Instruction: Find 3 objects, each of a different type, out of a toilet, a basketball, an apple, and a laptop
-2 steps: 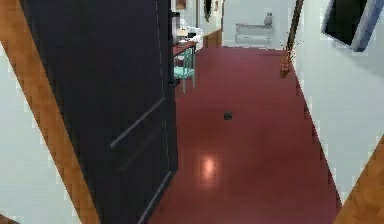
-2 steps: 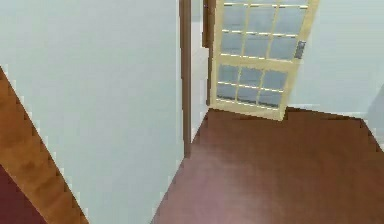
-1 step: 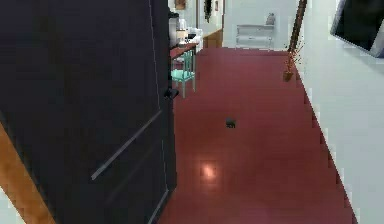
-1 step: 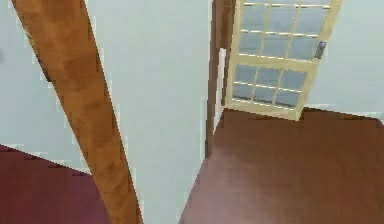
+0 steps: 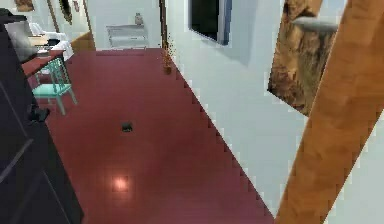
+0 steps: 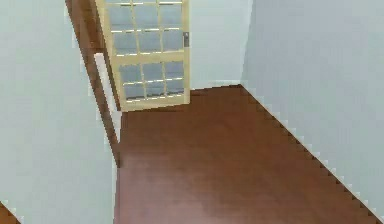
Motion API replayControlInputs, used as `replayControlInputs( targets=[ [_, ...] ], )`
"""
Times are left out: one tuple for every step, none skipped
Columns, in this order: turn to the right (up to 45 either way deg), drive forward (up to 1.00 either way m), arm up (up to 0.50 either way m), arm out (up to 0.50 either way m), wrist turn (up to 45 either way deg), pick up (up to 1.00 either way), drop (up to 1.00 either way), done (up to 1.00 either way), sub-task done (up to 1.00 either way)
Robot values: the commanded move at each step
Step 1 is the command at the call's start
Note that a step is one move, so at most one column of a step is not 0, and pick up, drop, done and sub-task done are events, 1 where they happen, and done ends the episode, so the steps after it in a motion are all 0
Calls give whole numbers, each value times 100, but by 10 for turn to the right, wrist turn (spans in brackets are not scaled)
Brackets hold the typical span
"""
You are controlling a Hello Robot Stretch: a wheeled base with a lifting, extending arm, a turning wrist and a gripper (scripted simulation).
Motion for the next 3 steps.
replayControlInputs(
  targets=[
    [0,60,0,0,0,0,0,0,0],
    [-120,0,0,0,0,0,0,0,0],
    [0,100,0,0,0,0,0,0,0]
  ],
)
